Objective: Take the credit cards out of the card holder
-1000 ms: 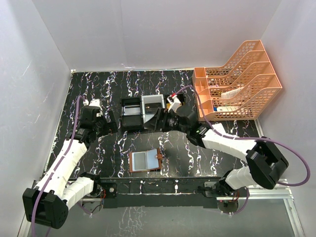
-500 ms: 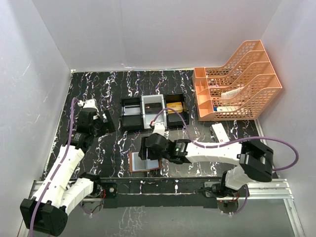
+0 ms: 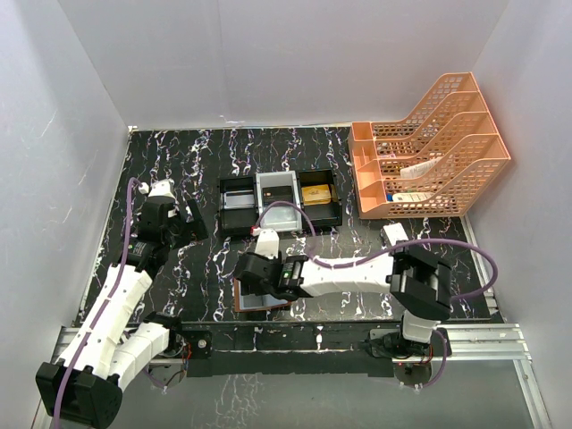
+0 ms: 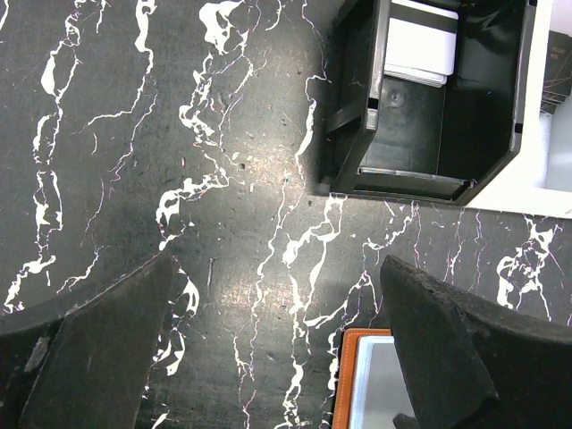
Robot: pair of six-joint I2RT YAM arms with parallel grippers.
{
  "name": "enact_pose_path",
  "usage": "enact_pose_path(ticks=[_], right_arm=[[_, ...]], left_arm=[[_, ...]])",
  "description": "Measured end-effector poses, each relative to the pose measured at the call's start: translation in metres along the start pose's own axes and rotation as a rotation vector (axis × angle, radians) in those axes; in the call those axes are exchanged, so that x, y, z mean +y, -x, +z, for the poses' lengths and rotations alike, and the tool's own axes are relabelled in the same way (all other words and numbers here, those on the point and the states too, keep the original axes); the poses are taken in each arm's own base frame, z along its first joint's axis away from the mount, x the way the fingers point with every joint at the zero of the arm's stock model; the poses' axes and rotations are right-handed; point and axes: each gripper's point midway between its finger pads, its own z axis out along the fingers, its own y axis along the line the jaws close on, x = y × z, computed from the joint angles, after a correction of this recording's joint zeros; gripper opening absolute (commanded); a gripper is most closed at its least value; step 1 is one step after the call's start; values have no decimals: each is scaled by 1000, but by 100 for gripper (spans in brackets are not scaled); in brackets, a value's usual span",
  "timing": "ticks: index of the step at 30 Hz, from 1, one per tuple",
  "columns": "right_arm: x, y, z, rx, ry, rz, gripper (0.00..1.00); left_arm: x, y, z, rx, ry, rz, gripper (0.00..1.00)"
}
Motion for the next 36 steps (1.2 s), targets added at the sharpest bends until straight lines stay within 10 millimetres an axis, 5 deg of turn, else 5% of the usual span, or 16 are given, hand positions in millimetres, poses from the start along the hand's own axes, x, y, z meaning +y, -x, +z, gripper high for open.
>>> enact_pose_path(ticks=[18, 36], right_arm=[[-5, -16, 38, 65, -164, -82, 52], [-13, -11, 42, 83, -140, -56, 0]], left_arm=[[2, 0, -1, -2, 13, -9, 99], [2, -2, 1, 7, 13, -7, 99]])
